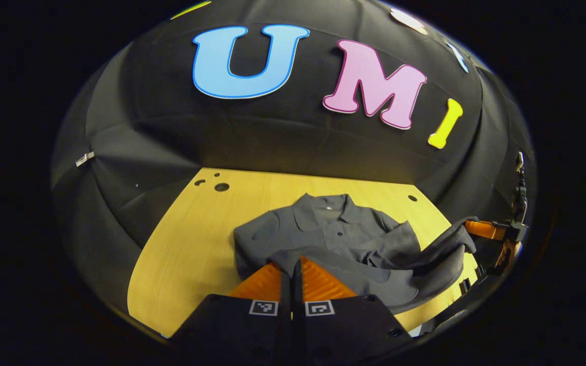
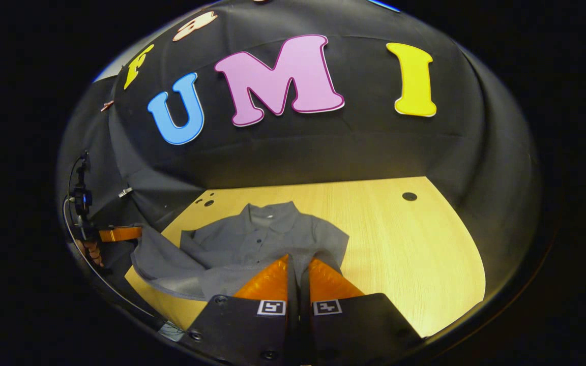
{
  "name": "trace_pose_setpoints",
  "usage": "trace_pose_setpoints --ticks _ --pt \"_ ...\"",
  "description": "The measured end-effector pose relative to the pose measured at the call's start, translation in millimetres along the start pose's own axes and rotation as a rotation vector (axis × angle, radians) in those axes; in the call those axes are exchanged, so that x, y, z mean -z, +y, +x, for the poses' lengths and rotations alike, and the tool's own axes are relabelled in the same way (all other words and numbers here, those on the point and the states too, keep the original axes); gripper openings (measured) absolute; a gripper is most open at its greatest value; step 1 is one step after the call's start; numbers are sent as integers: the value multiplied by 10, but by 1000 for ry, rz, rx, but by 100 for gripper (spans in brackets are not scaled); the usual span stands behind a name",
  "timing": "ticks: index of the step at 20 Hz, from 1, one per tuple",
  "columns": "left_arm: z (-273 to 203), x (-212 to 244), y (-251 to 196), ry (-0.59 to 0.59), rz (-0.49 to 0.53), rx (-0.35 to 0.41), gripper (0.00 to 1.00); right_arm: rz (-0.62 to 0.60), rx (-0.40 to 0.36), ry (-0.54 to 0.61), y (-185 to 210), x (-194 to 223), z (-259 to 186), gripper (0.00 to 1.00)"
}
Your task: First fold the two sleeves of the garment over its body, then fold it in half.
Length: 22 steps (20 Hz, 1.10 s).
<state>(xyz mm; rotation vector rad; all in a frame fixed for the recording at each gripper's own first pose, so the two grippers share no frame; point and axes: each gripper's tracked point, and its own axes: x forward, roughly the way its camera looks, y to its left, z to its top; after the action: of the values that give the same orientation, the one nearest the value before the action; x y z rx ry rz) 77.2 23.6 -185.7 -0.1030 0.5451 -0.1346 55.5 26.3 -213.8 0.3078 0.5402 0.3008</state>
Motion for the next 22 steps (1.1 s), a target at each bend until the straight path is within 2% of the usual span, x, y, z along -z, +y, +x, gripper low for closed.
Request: trace_pose_setpoints --ticks 5,6,9,10,15,22 --pt "595 -298 126 -21 28 -34 7 -10 22 -13 -177 -216 576 5" --pt "727 -324 170 -21 16 -43 5 -6 31 -11 -220 -227 693 5" --pt "1112 -364 321 -21 -38 -77 7 -19 72 21 -397 -153 1037 5" --pt "1219 -353 365 -19 -44 -89 5 -14 81 32 -437 -124 1142 5" --pt "1787 -207 539 24 -54 -130 5 53 108 83 -614 55 1764 5" --pt "2476 195 696 138 9 -184 5 49 140 185 -770 489 2400 5"
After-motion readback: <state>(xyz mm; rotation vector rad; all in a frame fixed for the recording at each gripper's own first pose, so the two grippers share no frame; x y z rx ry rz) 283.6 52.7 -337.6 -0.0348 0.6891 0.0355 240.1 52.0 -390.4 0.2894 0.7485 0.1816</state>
